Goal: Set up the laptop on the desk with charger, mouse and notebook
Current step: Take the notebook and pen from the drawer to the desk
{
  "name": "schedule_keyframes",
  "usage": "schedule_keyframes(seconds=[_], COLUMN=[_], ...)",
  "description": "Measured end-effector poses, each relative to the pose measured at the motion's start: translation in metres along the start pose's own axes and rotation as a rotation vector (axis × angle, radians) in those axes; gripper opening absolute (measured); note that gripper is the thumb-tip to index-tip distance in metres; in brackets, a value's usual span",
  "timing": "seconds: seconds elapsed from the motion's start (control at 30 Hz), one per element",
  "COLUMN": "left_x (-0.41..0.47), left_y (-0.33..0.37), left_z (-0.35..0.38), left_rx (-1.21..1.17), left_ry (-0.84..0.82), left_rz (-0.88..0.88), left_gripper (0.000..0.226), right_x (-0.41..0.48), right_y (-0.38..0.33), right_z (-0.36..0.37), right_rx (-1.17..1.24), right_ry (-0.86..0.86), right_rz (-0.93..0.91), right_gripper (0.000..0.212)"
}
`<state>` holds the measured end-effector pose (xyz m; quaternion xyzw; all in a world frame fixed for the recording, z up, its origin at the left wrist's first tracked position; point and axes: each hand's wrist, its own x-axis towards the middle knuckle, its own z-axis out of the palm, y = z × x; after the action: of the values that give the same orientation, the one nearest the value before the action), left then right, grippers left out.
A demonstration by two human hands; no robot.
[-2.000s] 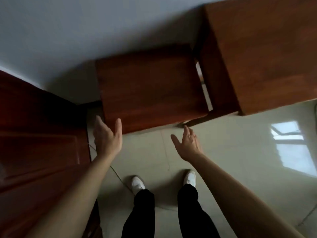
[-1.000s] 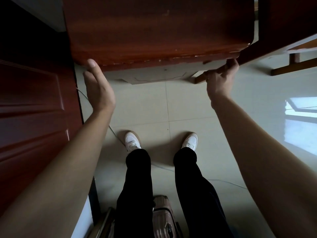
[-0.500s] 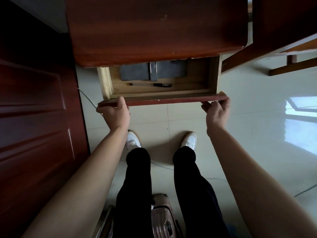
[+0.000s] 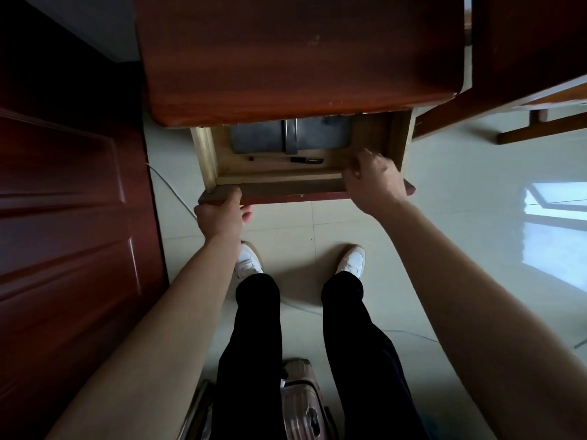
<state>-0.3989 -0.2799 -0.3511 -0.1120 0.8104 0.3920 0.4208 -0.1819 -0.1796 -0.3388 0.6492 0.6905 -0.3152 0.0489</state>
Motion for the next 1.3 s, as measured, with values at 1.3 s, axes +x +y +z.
schedule_keyframes(seconds=[1.3], left_x=[0.003], left_y=[0.014], left_z=[-0.007], left_rx=[0.778], left_ry=[0.197], left_rz=[0.543], left_gripper=[0.097], right_x=[0.009], right_y=[-0.017], right_z=[0.029], right_rx=[0.460], right_ry=[-0.110], right_rz=[0.089], right_gripper=[0.031])
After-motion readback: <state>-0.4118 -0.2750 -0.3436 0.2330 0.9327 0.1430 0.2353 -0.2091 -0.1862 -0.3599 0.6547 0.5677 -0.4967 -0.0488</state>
